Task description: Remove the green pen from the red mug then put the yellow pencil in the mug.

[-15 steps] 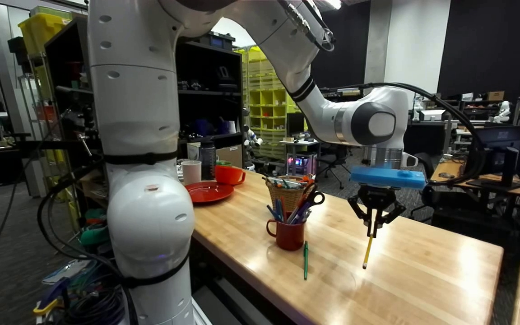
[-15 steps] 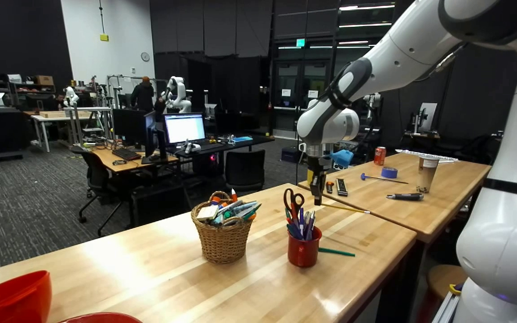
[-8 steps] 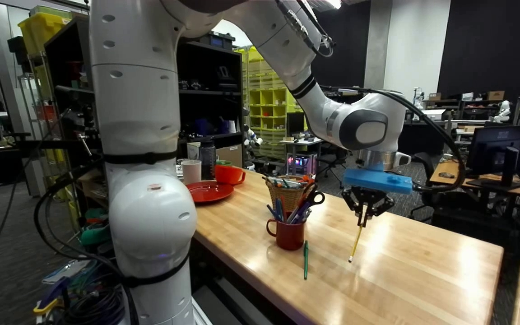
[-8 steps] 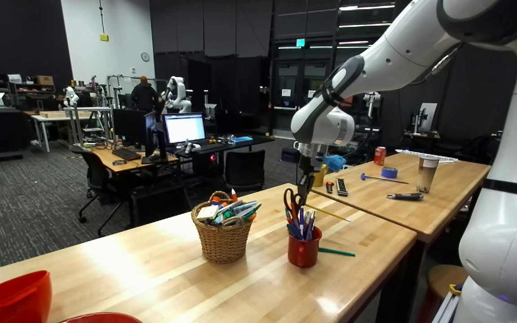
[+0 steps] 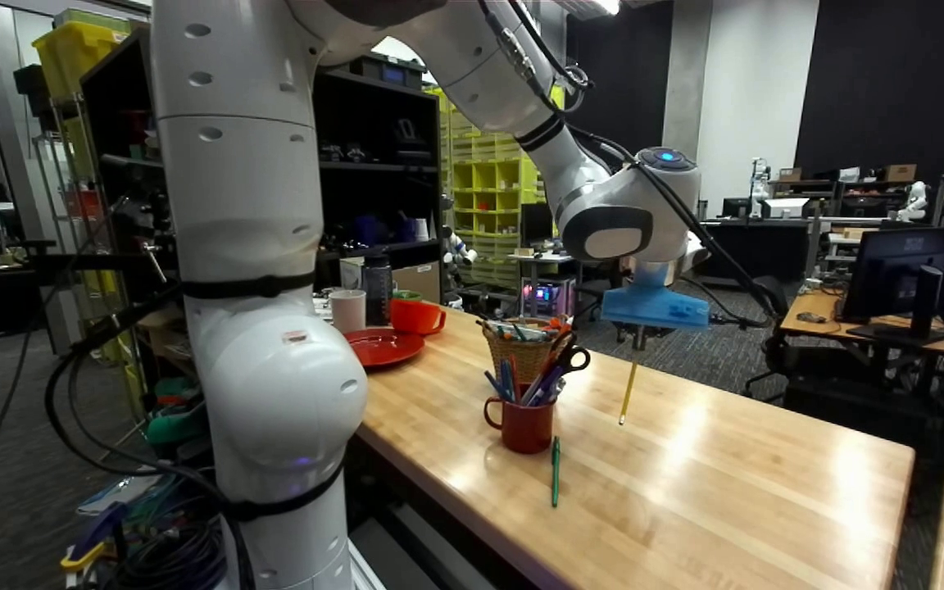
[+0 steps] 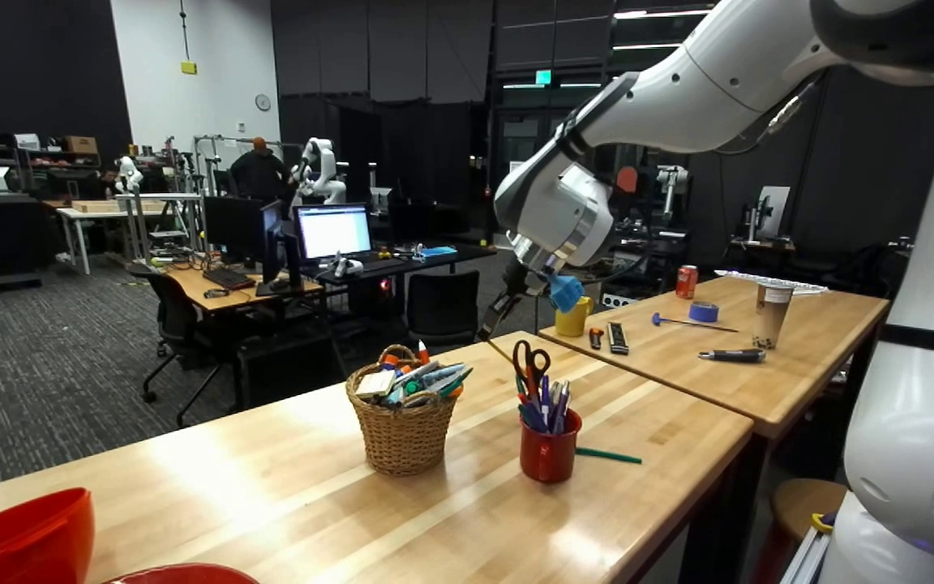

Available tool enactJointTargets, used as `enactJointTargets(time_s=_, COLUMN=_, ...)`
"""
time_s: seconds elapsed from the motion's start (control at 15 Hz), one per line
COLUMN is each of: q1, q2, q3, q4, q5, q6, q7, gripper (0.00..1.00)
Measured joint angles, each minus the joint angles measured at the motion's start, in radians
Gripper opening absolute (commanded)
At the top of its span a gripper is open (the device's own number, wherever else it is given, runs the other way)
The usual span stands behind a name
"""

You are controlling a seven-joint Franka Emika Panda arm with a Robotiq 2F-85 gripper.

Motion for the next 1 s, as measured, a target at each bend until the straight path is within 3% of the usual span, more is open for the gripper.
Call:
enactJointTargets(time_s=0.27, q1=0.030, q2=-0.037, q3=0.026, q4=0.025, q5=0.233, q6=0.087, q7=-0.243, gripper=0.02)
enactJointTargets(time_s=0.53, q1=0.060, q2=-0.110, q3=0.038, q4=0.037, q5=0.460, q6=0.099, q7=-0.444, gripper=0.02)
enactJointTargets(time_s=1.0, q1=0.069, q2=-0.302, q3=0.039, q4=-0.041, q5=0.525, q6=0.097, q7=-0.474, gripper=0.02)
